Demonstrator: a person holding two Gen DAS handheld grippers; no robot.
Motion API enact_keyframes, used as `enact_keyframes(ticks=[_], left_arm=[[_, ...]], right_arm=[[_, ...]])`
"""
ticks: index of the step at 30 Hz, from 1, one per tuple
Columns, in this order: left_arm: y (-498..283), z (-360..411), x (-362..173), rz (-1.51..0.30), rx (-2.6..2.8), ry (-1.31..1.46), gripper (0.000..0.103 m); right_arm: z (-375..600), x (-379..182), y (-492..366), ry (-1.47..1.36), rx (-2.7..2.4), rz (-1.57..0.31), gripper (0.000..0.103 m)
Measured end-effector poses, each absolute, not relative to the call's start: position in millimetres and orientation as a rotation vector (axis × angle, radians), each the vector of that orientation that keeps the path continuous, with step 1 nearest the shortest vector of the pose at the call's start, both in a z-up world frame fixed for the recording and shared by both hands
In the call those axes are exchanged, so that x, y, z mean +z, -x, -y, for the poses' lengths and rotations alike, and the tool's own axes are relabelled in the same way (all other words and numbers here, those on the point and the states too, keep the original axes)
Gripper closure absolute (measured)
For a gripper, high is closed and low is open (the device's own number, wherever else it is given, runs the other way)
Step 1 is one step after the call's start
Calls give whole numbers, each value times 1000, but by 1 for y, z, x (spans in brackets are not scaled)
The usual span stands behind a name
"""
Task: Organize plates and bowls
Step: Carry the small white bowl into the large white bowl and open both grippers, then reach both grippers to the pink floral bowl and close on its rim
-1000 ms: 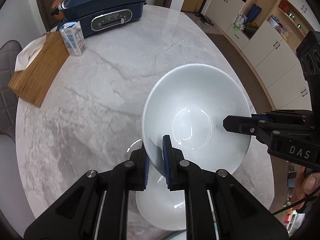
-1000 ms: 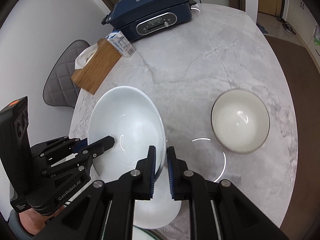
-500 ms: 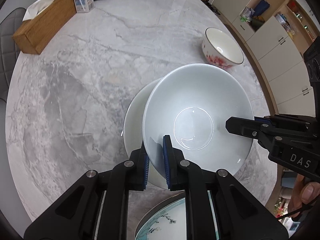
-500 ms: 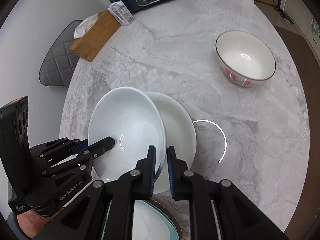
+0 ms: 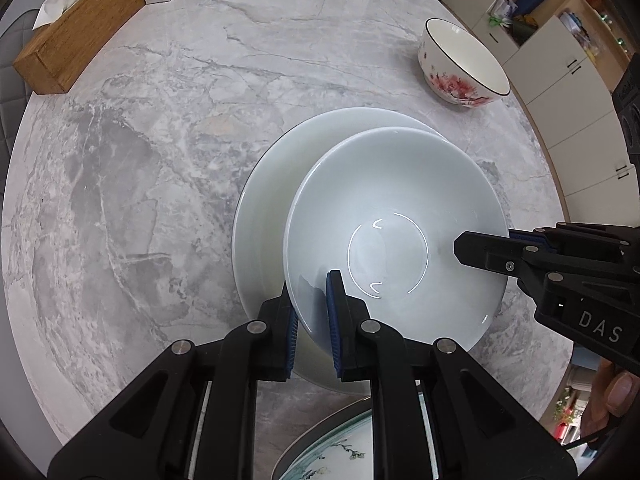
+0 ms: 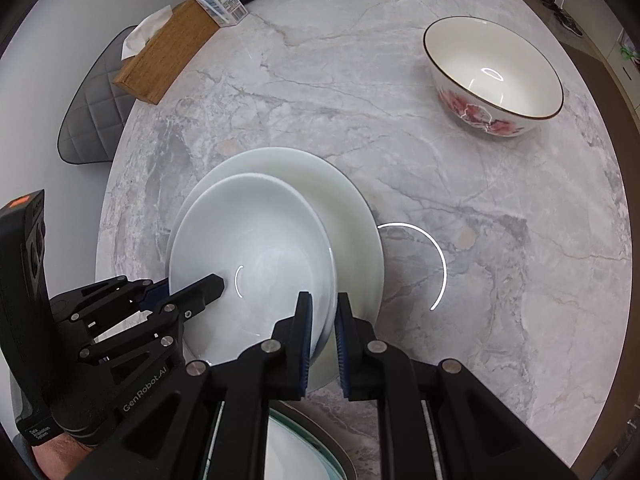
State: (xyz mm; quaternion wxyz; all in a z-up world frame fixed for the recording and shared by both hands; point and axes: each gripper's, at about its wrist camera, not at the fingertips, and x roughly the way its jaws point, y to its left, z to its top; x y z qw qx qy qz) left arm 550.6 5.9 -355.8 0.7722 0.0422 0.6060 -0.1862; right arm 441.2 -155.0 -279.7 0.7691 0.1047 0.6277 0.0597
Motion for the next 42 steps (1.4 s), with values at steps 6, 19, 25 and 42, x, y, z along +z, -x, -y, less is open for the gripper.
enact_keyframes(ticks=[6, 19, 25, 42], left_arm=[[-555, 0, -358, -1307, -386, -112, 91], [-553, 6, -356, -1296, -378, -115, 72], [-544, 12, -338, -1239, -392, -123, 28], [-588, 5, -256, -1126, -379, -123, 3]], right_arm=[[154, -284, -443, -191, 119, -1364, 90], [148, -278, -446, -170, 117, -1354, 65], [145, -261, -443, -175, 111, -1320, 33], [261, -173, -445, -278, -35, -1112, 11]])
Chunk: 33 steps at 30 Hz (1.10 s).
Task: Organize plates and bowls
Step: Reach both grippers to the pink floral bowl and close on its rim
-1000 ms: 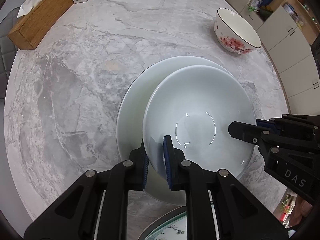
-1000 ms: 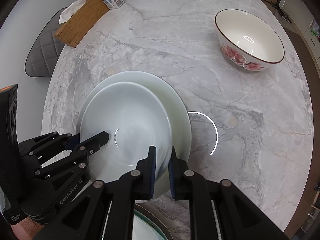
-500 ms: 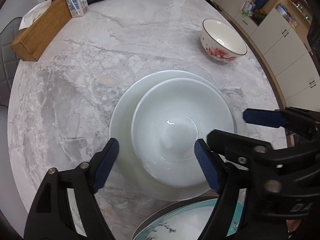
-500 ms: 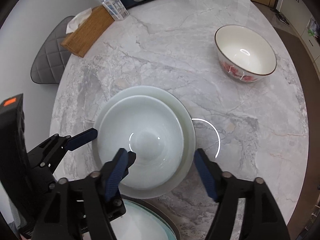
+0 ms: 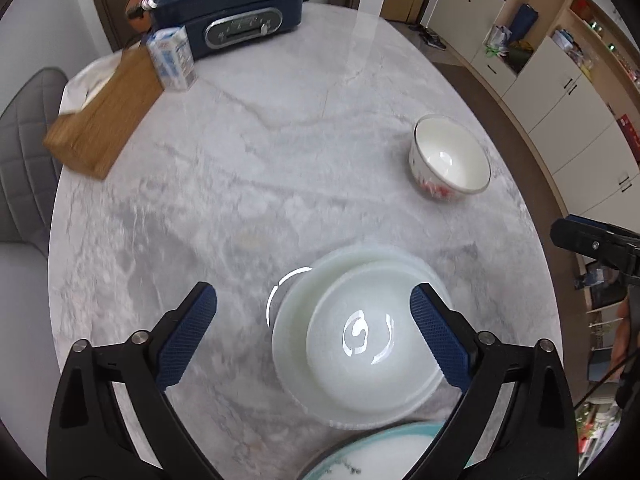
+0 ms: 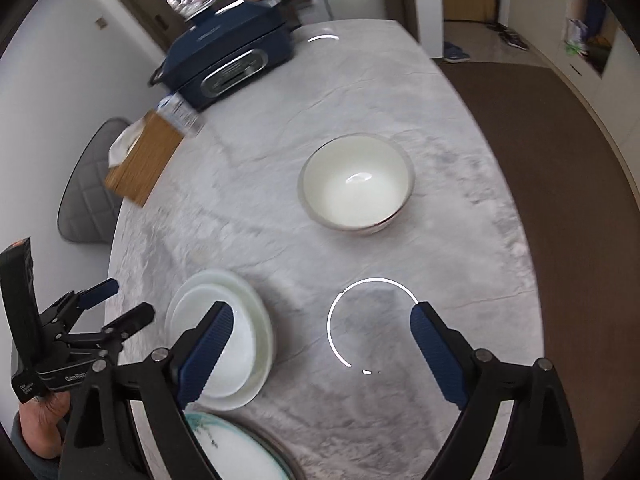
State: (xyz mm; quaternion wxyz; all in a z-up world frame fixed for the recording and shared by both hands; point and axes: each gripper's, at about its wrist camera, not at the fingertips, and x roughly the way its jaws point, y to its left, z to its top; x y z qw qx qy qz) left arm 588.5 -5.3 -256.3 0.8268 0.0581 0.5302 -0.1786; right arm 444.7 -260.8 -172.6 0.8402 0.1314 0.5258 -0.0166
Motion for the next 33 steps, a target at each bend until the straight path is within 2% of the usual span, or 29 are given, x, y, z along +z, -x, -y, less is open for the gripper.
enact_keyframes(ticks=[7, 13, 18, 20, 21, 22, 24, 29, 31, 32, 33], left_arm=[[-647, 74, -257, -1115, -433, -201, 3], [-690, 142, -289, -1160, -448, -283, 3], [-716, 176, -321, -1215, -436, -299, 3], [-722, 184, -332, -1227, -445, -302, 5], [-724, 185, -336, -1230, -449, -297, 8], [-725, 184, -340, -1231, -459, -283, 23], [-729, 185, -346, -1240, -475, -270, 42], [-738, 184, -360, -1259, -508, -241, 51], [-741, 185, -365, -1272, -534, -226, 60], [-741, 185, -367, -1281, -551, -213, 63], [-742, 186, -369, -1291, -576, -196, 71]], right_arm=[[316, -180, -478, -278, -116, -1110, 11], [344, -205, -511, -318, -144, -1144, 12], [353, -225, -542, -311, -140, -1184, 19], [356, -233, -551, -329, -135, -1201, 28], [357, -237, -554, -338, -123, -1210, 30], [358, -241, -558, -346, -116, -1219, 36], [361, -248, -561, -363, -102, -1228, 42], [368, -268, -563, -445, -67, -1275, 50], [368, -271, -564, -449, -56, -1281, 55], [368, -273, -565, -456, -48, -1285, 61], [368, -276, -566, -471, -33, -1291, 65]])
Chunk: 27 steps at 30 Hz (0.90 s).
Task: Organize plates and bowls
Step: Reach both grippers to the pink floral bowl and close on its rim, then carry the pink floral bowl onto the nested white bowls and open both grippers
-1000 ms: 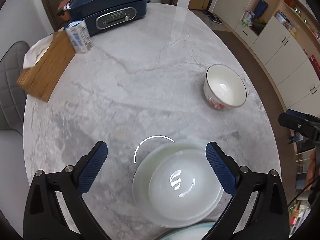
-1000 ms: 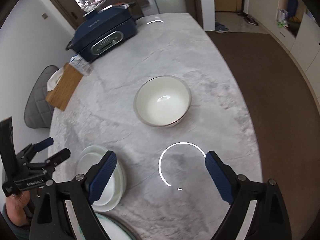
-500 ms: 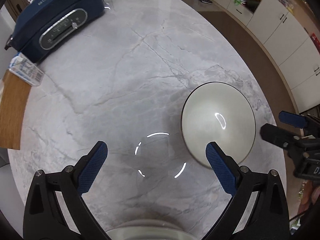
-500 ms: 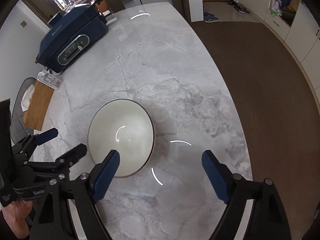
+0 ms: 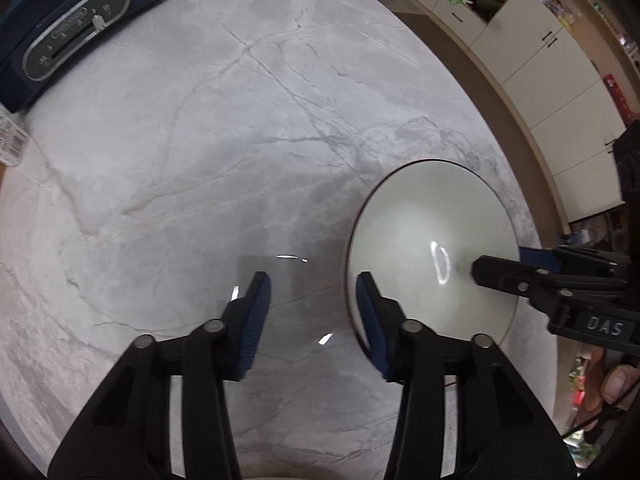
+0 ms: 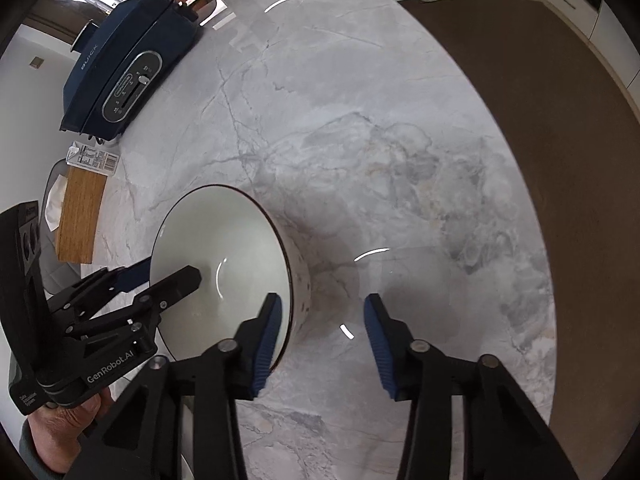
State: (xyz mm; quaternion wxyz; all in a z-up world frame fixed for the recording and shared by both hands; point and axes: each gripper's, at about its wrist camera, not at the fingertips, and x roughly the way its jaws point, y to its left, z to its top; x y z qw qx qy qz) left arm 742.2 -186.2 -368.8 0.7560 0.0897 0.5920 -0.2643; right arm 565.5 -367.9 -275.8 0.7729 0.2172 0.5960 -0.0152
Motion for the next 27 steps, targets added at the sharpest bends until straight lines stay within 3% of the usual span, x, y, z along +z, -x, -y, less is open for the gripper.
enact_keyframes(ticks=[3, 4, 5, 15, 27], left_arm=[[-739, 195, -367, -1288, -618, -206, 95], [-739, 199, -367, -1284, -612, -225, 95], [-739, 200, -367, -1284, -614, -227, 95], [-736, 184, -361, -1301, -655, -151, 95], [-705, 155, -313, -1265, -646, -163, 94]], right_arm=[[366, -280, -569, -526, 20, -1291, 78], [366, -280, -570, -540, 36, -1289, 85], [365, -280, -571, -551, 44, -1290, 86], [368, -283, -561, -642, 85, -1270, 85], [346, -243, -546, -663, 169, -1227, 84]])
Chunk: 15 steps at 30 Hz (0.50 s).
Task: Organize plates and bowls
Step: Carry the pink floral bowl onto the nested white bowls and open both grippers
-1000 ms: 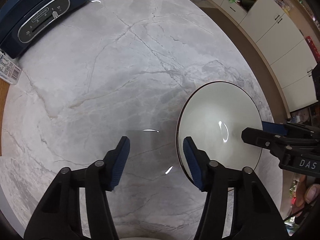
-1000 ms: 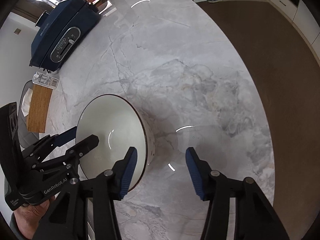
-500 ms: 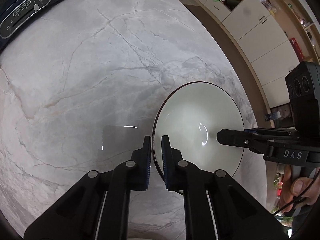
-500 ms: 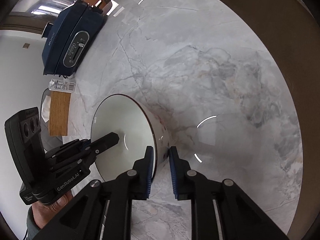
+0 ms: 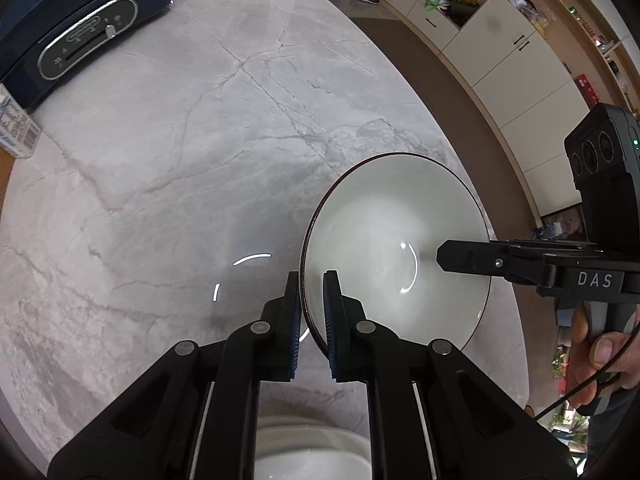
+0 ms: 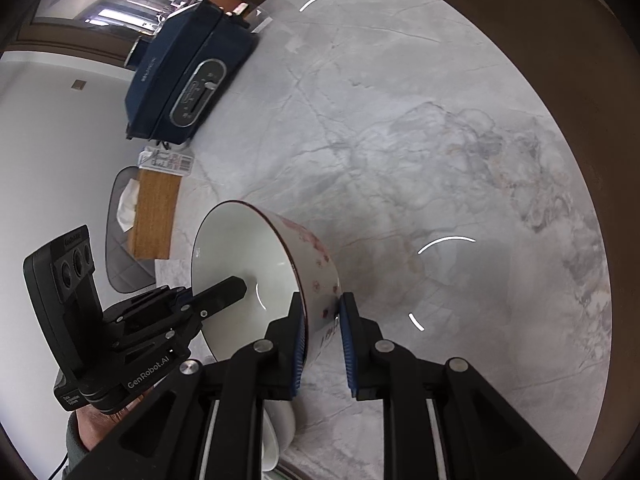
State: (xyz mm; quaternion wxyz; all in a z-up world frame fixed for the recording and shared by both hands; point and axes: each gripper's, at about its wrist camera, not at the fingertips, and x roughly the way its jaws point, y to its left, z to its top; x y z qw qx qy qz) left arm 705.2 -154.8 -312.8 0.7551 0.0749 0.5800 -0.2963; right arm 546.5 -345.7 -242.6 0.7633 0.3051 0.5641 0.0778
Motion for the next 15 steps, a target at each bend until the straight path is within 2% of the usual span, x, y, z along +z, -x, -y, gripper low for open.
enact_keyframes(ticks=[15], left_arm=[[-620, 49, -260, -1240, -578, -126, 94]], right_arm=[[259, -207, -499, -591, 299, -1249, 83]])
